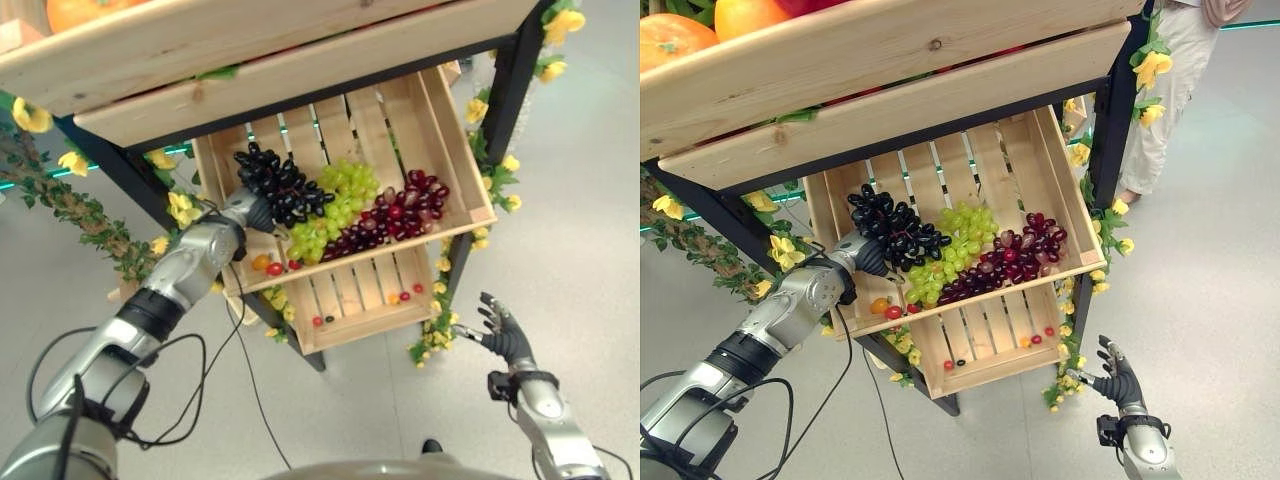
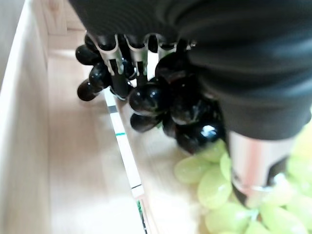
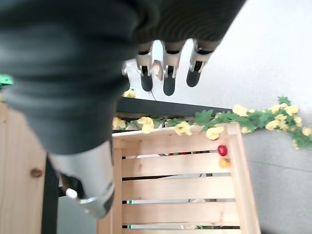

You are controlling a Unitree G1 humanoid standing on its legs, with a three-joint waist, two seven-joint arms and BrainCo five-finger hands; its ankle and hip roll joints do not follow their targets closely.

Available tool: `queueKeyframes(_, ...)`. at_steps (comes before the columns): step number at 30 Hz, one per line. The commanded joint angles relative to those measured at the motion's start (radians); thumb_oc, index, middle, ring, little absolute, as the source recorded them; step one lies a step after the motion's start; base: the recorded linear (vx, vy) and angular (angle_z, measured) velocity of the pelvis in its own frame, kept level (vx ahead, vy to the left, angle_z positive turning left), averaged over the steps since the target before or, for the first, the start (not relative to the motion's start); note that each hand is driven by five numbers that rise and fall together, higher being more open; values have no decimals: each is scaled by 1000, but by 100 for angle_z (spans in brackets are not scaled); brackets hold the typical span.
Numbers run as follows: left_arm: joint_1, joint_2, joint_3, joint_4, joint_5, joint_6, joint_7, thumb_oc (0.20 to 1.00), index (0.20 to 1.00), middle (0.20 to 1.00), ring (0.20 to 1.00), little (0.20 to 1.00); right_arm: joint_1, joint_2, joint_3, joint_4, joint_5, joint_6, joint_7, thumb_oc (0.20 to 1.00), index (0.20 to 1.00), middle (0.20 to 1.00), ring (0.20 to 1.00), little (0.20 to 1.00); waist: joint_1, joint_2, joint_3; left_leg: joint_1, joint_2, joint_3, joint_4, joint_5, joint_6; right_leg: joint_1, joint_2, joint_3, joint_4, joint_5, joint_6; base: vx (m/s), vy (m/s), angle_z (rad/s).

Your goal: Pick up the fruits from the basket on one side to the basket on the other side

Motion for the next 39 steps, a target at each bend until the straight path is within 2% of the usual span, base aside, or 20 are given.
queueKeyframes(1,-167,102,64,1,-47,-9,47,1000,1000,1000,1000,1000,-25,-9,-38,-47,2,-58,-11,1000,1000,1000,1000,1000,32,-12,18,21,45,8,13,-49,-67,15,-29,-66,4,-73,78,0,0,0)
queueKeyframes(11,-362,216,-68,-39,-122,-45,36,1000,1000,1000,1000,1000,-31,-13,-31,-15,15,-70,-16,1000,1000,1000,1000,1000,39,0,4,23,44,1,12,-46,-70,23,-30,-82,4,-73,83,3,-8,4)
queueKeyframes(13,-385,260,-94,-56,-142,-55,21,1000,1000,1000,1000,1000,-36,-13,-33,-9,17,-71,-17,1000,1000,1000,1000,1000,44,5,0,25,45,0,11,-46,-71,26,-31,-87,4,-73,84,0,0,0)
queueKeyframes(17,-407,305,-108,-58,-180,-62,25,1000,1000,1000,1000,1000,-39,-7,-30,2,19,-75,-14,1000,1000,1000,1000,1000,51,9,-5,26,44,-2,10,-45,-72,31,-32,-95,4,-73,85,-2,-4,3)
queueKeyframes(27,-430,348,-137,-85,-235,-75,0,1000,1000,1000,1000,1000,-47,-2,-28,24,20,-76,-14,1000,1000,1000,1000,1000,56,8,-11,28,42,-6,7,-46,-72,34,-33,-104,4,-71,87,0,-4,5)
queueKeyframes(33,-394,354,-105,-133,-296,-82,-14,1000,1000,1000,1000,1000,-45,8,-31,22,14,-77,-12,1000,1000,1000,1000,1000,59,2,-11,29,44,-5,6,-46,-72,33,-33,-103,4,-70,87,0,0,0)
queueKeyframes(34,-345,332,-60,-148,-364,-85,-16,1000,1000,1000,1000,1000,-45,16,-36,21,20,-77,-16,1000,1000,1000,1000,1000,62,-4,-9,34,45,-7,9,-53,-74,40,-31,-103,4,-75,86,0,0,0)
queueKeyframes(35,-339,333,-53,-151,-364,-84,-16,1000,1000,1000,1000,1000,-45,13,-36,21,20,-77,-16,1000,1000,1000,1000,1000,60,-2,-9,32,44,-7,7,-48,-73,37,-32,-103,4,-71,85,0,0,0)
queueKeyframes(36,-252,296,-2,-169,-444,-89,-47,1000,1000,1000,1000,1000,-47,20,-46,13,26,-78,-14,1000,1000,1000,1000,1000,58,-12,-6,38,47,-10,10,-55,-74,42,-26,-97,4,-78,82,0,0,0)
queueKeyframes(39,-157,259,42,-201,-501,-94,-77,1000,1000,1000,1000,1000,-47,21,-50,2,34,-81,-14,1000,1000,1000,1000,1000,51,-20,-9,37,50,-11,9,-52,-73,38,-21,-91,4,-76,76,0,0,0)
